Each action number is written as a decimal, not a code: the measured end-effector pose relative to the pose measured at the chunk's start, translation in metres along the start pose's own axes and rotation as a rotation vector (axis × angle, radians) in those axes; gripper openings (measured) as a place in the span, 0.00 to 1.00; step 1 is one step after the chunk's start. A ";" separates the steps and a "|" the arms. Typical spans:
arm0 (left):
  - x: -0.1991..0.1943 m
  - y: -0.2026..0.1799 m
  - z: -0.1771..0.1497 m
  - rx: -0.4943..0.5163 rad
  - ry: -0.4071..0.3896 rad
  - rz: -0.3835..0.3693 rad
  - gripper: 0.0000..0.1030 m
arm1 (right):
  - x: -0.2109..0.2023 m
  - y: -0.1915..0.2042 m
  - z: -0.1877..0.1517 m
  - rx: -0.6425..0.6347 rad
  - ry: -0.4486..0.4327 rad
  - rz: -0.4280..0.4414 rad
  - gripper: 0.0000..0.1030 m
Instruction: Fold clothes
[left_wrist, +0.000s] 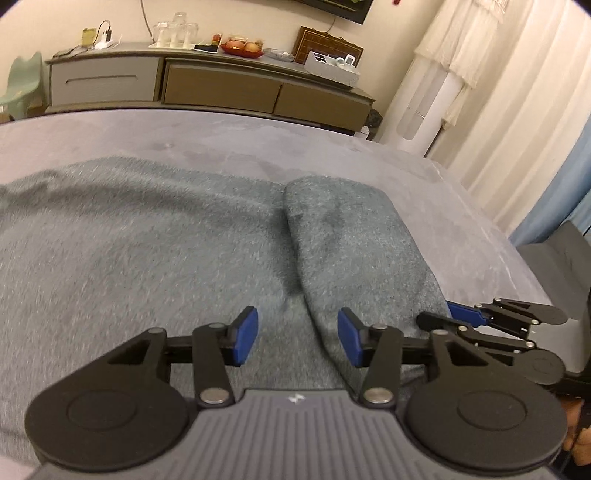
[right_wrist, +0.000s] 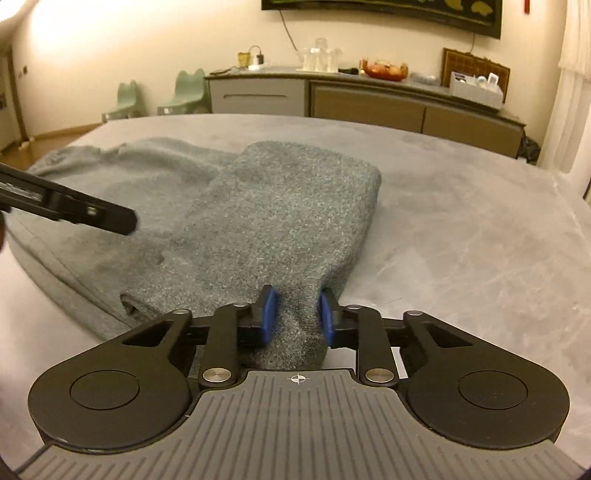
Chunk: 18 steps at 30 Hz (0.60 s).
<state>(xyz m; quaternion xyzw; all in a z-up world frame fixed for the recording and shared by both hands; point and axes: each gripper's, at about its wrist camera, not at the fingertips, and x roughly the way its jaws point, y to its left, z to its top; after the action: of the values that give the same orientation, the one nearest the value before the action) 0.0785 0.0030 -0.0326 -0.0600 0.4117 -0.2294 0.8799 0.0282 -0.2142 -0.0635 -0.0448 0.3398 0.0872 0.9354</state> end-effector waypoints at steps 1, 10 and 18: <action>-0.002 0.001 -0.001 -0.006 0.001 -0.003 0.47 | -0.001 0.001 0.000 -0.010 -0.001 -0.009 0.20; 0.008 -0.011 0.007 -0.006 0.021 -0.044 0.51 | -0.008 -0.028 -0.008 0.032 0.039 -0.095 0.06; 0.083 -0.012 0.075 -0.074 0.049 0.083 0.56 | -0.042 -0.003 -0.005 -0.017 -0.163 -0.031 0.39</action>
<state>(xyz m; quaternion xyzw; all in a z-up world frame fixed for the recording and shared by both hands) 0.1767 -0.0520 -0.0380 -0.0696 0.4437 -0.1786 0.8754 -0.0058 -0.2231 -0.0404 -0.0506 0.2608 0.0789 0.9608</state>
